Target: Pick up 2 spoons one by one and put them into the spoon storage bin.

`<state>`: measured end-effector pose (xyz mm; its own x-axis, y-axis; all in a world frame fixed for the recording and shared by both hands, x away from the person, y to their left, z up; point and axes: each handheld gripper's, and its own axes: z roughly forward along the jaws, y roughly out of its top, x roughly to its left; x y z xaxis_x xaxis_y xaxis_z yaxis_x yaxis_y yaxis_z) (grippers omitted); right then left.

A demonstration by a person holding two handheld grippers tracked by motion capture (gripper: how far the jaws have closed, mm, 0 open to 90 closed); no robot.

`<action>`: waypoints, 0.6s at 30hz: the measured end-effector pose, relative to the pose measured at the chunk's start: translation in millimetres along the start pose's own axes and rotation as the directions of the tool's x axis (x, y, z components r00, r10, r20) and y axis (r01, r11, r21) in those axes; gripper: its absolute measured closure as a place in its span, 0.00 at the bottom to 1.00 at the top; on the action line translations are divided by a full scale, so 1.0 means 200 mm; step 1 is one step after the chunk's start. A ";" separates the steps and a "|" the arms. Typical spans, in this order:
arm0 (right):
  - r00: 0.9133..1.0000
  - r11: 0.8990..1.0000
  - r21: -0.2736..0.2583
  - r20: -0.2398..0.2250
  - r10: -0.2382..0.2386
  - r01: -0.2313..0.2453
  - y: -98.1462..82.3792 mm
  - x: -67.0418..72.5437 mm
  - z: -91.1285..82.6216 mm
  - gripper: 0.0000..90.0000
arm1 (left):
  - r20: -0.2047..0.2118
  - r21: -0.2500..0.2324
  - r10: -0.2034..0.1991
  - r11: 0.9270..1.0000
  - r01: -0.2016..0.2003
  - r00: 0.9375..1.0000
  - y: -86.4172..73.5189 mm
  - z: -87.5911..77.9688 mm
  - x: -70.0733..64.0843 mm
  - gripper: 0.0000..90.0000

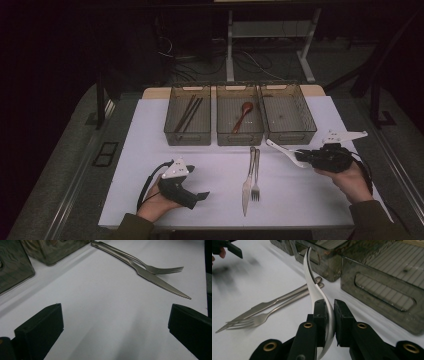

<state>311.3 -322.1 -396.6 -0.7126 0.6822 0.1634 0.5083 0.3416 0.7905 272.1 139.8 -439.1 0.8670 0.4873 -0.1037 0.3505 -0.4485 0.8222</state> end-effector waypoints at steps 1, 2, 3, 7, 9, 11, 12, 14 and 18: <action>1.000 1.000 -0.003 -0.002 -0.004 0.004 0.01 0.00 0.01 0.89 | 0.000 0.000 0.001 1.000 -0.001 1.000 0.00 0.00 0.00 0.00; 1.000 1.000 -0.004 -0.004 -0.005 0.005 0.02 0.00 0.02 0.89 | 0.000 -0.001 0.002 1.000 -0.002 1.000 0.00 0.00 0.00 0.00; 1.000 1.000 -0.005 -0.005 -0.005 0.005 0.03 0.00 0.02 0.89 | 0.001 0.000 0.003 1.000 -0.003 1.000 0.00 0.00 0.00 0.00; 1.000 1.000 -0.011 -0.003 -0.003 0.003 0.06 0.00 0.05 0.89 | 0.004 -0.003 0.001 1.000 -0.001 1.000 0.00 0.00 0.00 0.00; 1.000 1.000 -0.016 -0.002 0.000 0.000 0.08 -0.01 0.06 0.89 | 0.006 -0.006 0.000 1.000 0.000 1.000 0.00 0.00 0.00 0.00; 1.000 1.000 -0.023 -0.001 0.000 0.000 0.10 -0.01 0.08 0.89 | 0.006 -0.008 -0.001 1.000 0.002 1.000 0.00 0.00 0.00 0.00; 1.000 1.000 -0.024 -0.001 0.001 -0.001 0.11 -0.01 0.08 0.89 | 0.007 -0.008 0.000 1.000 0.001 1.000 0.00 0.00 0.00 0.00; 1.000 1.000 -0.027 0.003 -0.001 0.001 0.13 -0.01 0.10 0.89 | 0.009 -0.006 0.001 1.000 0.000 1.000 0.00 0.00 0.00 0.00; 1.000 1.000 -0.031 0.003 -0.001 0.001 0.17 0.00 0.12 0.89 | 0.011 -0.006 0.004 1.000 -0.004 1.000 0.00 0.00 0.00 0.00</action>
<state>340.9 -295.1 -385.0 -0.7115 0.6841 0.1608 0.4925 0.3221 0.8085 271.4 139.1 -439.0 0.8724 0.4770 -0.1067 0.3449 -0.4462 0.8258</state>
